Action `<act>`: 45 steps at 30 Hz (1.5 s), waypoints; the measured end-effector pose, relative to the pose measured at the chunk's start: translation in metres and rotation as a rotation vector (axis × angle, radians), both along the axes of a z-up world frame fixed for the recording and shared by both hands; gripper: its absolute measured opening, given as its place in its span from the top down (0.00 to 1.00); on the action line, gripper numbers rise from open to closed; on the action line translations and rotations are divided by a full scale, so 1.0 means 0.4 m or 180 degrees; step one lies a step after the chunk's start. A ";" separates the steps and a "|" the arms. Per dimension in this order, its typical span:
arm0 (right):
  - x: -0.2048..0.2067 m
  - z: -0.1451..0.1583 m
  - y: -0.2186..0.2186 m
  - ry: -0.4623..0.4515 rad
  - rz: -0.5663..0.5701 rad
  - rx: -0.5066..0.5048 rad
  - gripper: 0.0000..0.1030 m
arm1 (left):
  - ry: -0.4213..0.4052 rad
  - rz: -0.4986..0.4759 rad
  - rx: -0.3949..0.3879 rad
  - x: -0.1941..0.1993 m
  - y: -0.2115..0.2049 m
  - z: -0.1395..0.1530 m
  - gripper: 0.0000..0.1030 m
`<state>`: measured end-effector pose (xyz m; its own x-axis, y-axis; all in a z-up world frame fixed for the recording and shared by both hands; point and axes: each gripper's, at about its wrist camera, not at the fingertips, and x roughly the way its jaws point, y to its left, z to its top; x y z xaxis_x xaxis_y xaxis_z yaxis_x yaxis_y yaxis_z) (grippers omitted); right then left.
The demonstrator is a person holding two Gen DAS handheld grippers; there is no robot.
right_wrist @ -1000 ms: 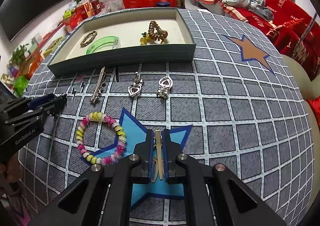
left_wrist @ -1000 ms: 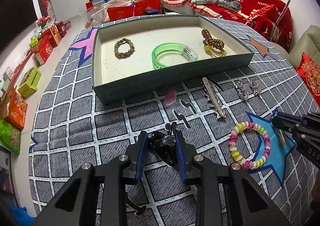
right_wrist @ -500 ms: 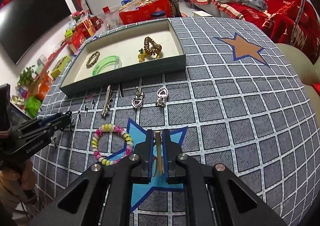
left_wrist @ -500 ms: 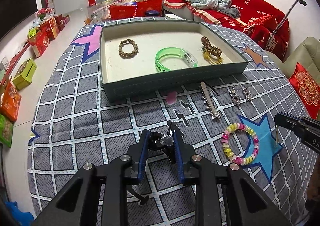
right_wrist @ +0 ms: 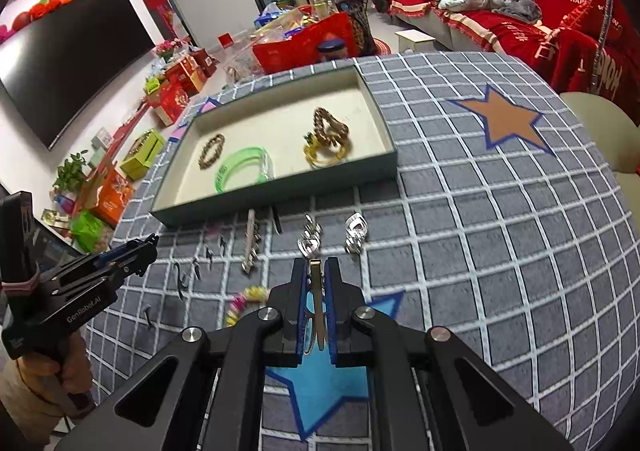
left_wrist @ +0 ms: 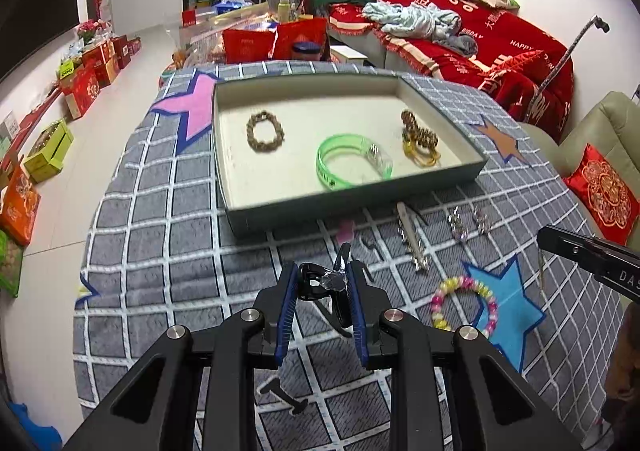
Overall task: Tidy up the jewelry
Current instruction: 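Carry the hair pin and black clip toward the grey tray, then lower both items into the tray and open both grippers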
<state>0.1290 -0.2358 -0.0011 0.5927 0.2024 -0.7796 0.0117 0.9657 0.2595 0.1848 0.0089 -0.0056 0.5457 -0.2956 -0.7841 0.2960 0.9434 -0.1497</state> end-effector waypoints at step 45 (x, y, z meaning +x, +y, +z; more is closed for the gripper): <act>0.554 -0.102 0.087 0.0210 0.0035 0.0091 0.91 | 0.0160 0.0361 0.0388 0.470 -0.097 -0.077 0.58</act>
<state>0.3507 -0.2009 -0.0420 0.5378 0.2314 -0.8107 0.0191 0.9580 0.2861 0.3728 -0.0299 -0.0364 0.5294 -0.1353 -0.8375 0.1817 0.9824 -0.0439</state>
